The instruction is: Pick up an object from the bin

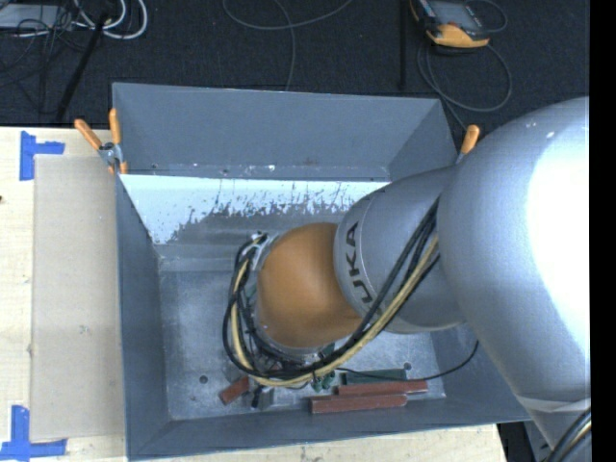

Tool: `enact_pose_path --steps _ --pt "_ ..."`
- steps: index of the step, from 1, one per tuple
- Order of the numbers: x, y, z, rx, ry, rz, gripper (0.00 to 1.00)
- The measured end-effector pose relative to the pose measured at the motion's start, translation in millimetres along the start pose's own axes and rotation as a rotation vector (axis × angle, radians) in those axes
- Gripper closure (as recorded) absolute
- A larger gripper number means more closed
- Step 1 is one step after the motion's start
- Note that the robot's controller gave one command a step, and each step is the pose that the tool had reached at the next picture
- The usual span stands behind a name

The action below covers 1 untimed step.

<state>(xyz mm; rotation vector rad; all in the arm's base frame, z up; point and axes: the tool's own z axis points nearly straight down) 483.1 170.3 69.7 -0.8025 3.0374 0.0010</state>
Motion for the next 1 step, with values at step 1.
enact_pose_path --steps 1 --pt "-10.0 16.8 -175.5 0.002 -0.009 -0.014 1.0"
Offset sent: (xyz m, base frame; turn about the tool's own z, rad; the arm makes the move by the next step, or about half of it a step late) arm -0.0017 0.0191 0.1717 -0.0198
